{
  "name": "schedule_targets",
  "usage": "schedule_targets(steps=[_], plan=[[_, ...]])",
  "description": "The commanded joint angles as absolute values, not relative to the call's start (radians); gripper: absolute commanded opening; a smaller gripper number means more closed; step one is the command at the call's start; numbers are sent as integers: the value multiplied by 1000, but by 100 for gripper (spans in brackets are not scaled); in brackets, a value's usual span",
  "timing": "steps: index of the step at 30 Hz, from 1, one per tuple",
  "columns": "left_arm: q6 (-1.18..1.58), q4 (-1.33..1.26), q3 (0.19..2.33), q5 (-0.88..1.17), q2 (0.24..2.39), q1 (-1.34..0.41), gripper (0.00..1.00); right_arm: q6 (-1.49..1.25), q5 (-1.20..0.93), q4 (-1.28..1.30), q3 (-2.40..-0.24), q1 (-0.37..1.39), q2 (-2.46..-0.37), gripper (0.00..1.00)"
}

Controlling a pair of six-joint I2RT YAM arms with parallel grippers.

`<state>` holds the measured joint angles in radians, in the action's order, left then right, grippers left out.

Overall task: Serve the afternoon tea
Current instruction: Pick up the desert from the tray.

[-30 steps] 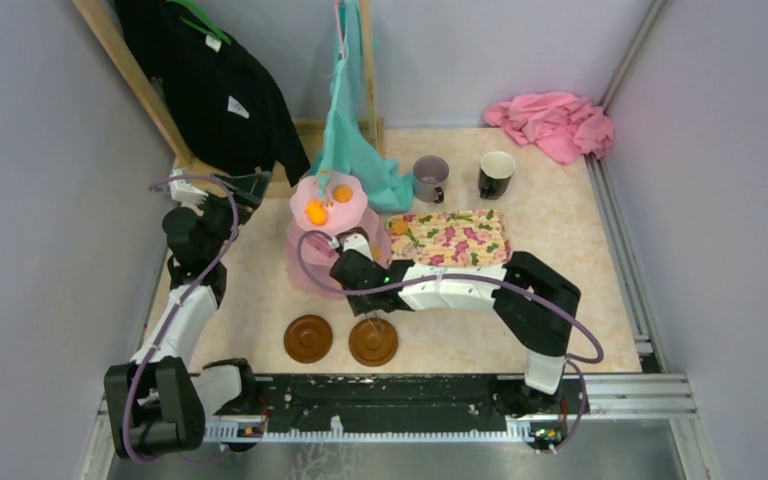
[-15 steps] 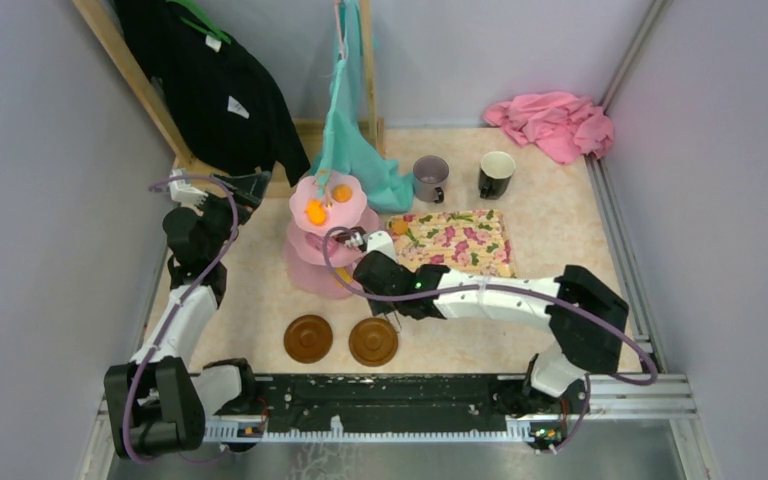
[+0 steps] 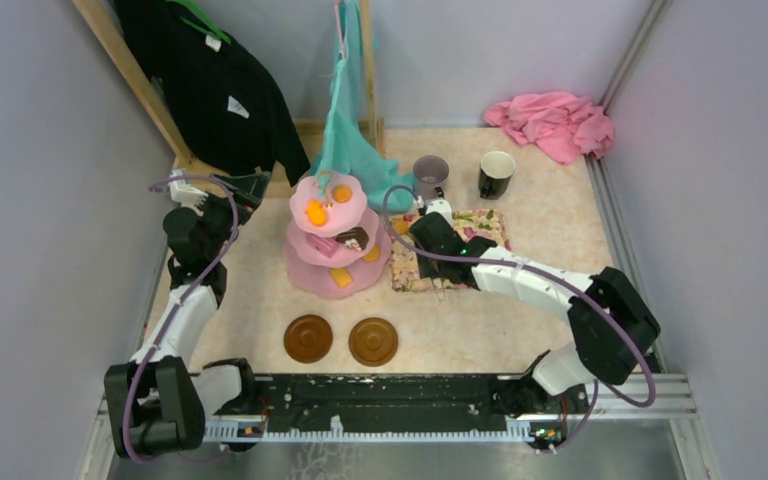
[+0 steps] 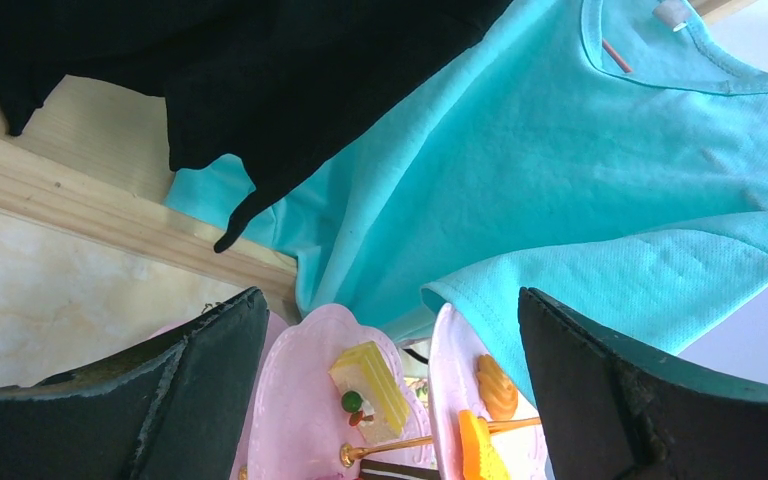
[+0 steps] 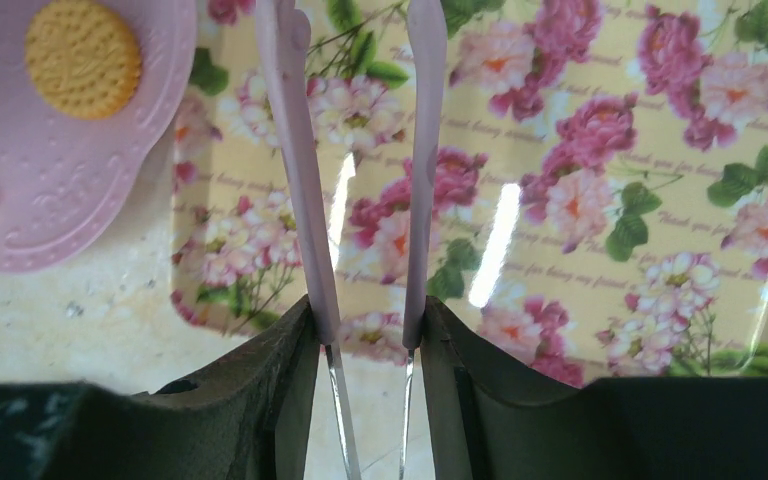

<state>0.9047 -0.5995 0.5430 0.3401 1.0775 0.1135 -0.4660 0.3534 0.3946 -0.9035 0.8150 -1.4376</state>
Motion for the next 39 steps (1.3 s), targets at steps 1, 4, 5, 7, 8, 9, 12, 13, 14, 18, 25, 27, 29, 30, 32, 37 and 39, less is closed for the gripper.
schedule_targets(steps=[1, 4, 5, 7, 8, 9, 12, 13, 14, 18, 25, 27, 29, 30, 32, 37, 39], plan=[[894, -619, 532, 333, 1081, 117, 99, -371, 295, 305, -921, 741, -1485, 40], [894, -619, 532, 332, 1084, 117, 99, -344, 270, 293, -943, 702, -1551, 40], [893, -619, 532, 332, 1084, 116, 99, -338, 259, 287, -948, 693, -1567, 41], [891, -617, 532, 330, 1083, 116, 99, -335, 241, 275, -953, 683, -1594, 42], [891, -617, 532, 330, 1084, 116, 99, -334, 236, 269, -955, 680, -1606, 43], [890, -617, 533, 331, 1084, 117, 99, -333, 236, 263, -955, 677, -1617, 43], [893, -617, 534, 332, 1087, 115, 99, -331, 232, 240, -949, 663, -1639, 45], [893, -617, 534, 334, 1088, 115, 99, -331, 231, 231, -944, 659, -1641, 47], [893, -617, 534, 332, 1088, 116, 99, -330, 230, 220, -937, 657, -1639, 50], [894, -620, 534, 335, 1090, 117, 99, -327, 223, 172, -898, 652, -1618, 54], [896, -623, 534, 337, 1092, 115, 99, -334, 224, 106, -820, 651, -1557, 63], [895, -623, 534, 336, 1092, 115, 99, -336, 226, 87, -786, 651, -1538, 63], [894, -623, 533, 336, 1092, 116, 99, -339, 230, 62, -755, 650, -1517, 63], [894, -623, 532, 337, 1092, 116, 99, -341, 228, 48, -738, 651, -1507, 63], [894, -623, 532, 336, 1093, 115, 99, -345, 223, 14, -708, 651, -1488, 63], [891, -623, 531, 332, 1091, 114, 99, -361, 204, -61, -637, 652, -1463, 61], [890, -623, 531, 332, 1092, 113, 99, -366, 221, -79, -619, 656, -1465, 60]])
